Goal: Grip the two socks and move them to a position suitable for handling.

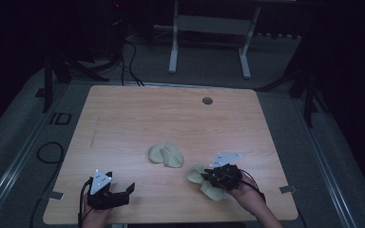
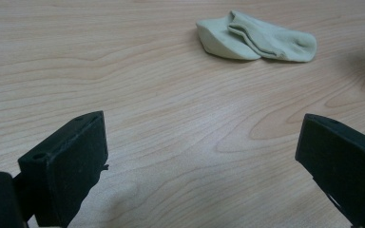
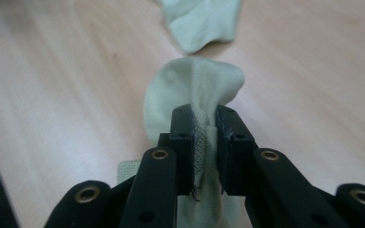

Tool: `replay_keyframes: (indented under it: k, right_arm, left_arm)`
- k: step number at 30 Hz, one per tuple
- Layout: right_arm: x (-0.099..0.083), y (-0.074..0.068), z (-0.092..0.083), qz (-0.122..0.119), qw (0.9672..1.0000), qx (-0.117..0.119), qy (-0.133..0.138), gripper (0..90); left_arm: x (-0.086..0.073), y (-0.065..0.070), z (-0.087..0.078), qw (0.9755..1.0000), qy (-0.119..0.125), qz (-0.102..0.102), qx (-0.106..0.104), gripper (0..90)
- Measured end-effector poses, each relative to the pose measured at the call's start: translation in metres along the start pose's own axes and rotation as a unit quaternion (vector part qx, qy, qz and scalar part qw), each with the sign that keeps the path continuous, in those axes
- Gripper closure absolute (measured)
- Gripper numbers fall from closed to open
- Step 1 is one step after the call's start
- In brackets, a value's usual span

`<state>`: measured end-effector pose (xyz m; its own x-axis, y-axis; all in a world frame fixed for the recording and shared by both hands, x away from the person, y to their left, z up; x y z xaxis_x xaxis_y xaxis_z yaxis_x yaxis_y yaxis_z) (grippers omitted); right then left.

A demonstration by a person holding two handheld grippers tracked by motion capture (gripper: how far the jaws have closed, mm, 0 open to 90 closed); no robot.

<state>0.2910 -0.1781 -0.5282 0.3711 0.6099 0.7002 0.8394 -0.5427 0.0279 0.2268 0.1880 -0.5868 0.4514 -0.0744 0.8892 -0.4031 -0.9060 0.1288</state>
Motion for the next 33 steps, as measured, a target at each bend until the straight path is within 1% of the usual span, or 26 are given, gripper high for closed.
replay_keyframes:
  k: [4,6,8,10,11,14,16,18,19,20,22,23,24,26,29,31,33]
  right_arm:
    - [-0.007,-0.009,0.012,-0.012,0.9997,0.012,-0.019,78.2]
    - [-0.01,-0.01,0.019,-0.02,0.9993,0.01,-0.029,78.1]
    - [-0.012,-0.011,0.026,-0.022,0.9989,0.013,-0.038,78.0]
    - [-0.014,-0.012,0.032,-0.034,0.9983,0.009,-0.047,77.9]
    - [-0.015,-0.012,0.035,-0.037,0.9981,0.008,-0.049,77.6]
    - [-0.015,-0.011,0.038,-0.031,0.9985,0.009,-0.045,76.1]
    - [-0.014,-0.01,0.039,-0.03,0.9984,0.014,-0.045,72.4]
    - [-0.014,-0.008,0.04,-0.024,0.9985,0.017,-0.046,64.6]
    - [-0.013,-0.007,0.041,-0.022,0.9986,0.011,-0.047,61.1]
    - [-0.013,-0.007,0.041,-0.023,0.9987,0.004,-0.046,60.2]
    - [-0.013,-0.009,0.042,-0.026,0.9988,0.003,-0.041,59.4]
    - [-0.013,-0.009,0.042,-0.027,0.9989,0.004,-0.039,57.2]
    - [-0.013,-0.009,0.043,-0.026,0.9989,0.008,-0.038,53.5]
    - [-0.013,-0.009,0.045,-0.018,0.9992,0.013,-0.034,48.6]
    - [-0.012,-0.009,0.047,-0.019,0.9992,0.015,-0.031,43.7]
    - [-0.012,-0.01,0.048,-0.018,0.9992,0.016,-0.031,40.7]
    - [-0.011,-0.01,0.048,-0.02,0.999,0.024,-0.031,36.8]
  left_arm:
    - [0.0,0.001,0.0,1.0,-0.002,0.003,0.0,3.3]
    - [0.0,0.001,0.0,1.0,-0.004,0.004,-0.002,3.3]
    - [-0.001,0.001,0.001,1.0,-0.004,0.003,-0.003,3.3]
    - [-0.001,0.002,0.002,1.0,-0.005,0.003,-0.005,3.3]
    - [-0.001,0.003,0.002,1.0,-0.006,0.005,-0.006,3.4]
    - [-0.001,0.005,0.002,0.9999,-0.007,0.007,-0.008,3.3]
    - [-0.001,0.006,0.002,0.9999,-0.008,0.009,-0.009,3.3]
    - [0.0,0.007,0.002,0.9999,-0.006,0.011,-0.012,3.3]
    - [0.0,0.009,0.002,0.9998,-0.005,0.012,-0.013,3.3]
    - [0.001,0.01,0.002,0.9998,-0.005,0.014,-0.013,3.3]
    - [0.003,0.014,0.003,0.9994,-0.01,0.029,-0.015,3.3]
    - [0.005,0.016,0.003,0.9991,-0.011,0.038,-0.015,3.3]
    - [0.007,0.019,0.004,0.999,-0.011,0.04,-0.018,3.3]
    - [0.012,0.025,0.006,0.9985,-0.012,0.044,-0.031,3.3]
    - [0.019,0.039,0.009,0.9969,-0.012,0.057,-0.052,3.6]
    - [0.022,0.048,0.012,0.9952,-0.01,0.063,-0.074,4.0]
    - [0.024,0.058,0.015,0.9935,-0.006,0.075,-0.085,6.1]
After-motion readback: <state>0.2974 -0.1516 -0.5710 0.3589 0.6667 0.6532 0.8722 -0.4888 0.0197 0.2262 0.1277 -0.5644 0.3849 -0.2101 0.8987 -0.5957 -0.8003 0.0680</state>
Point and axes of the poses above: each handheld gripper's, and its own axes: z roughly forward along the jaws, x roughly out of its top, y roughly to its right, the point moved 2 cm from there along z, roughly forward along the jaws, and after that the axes turned 4 degrees about y, right-handed, at the moved point
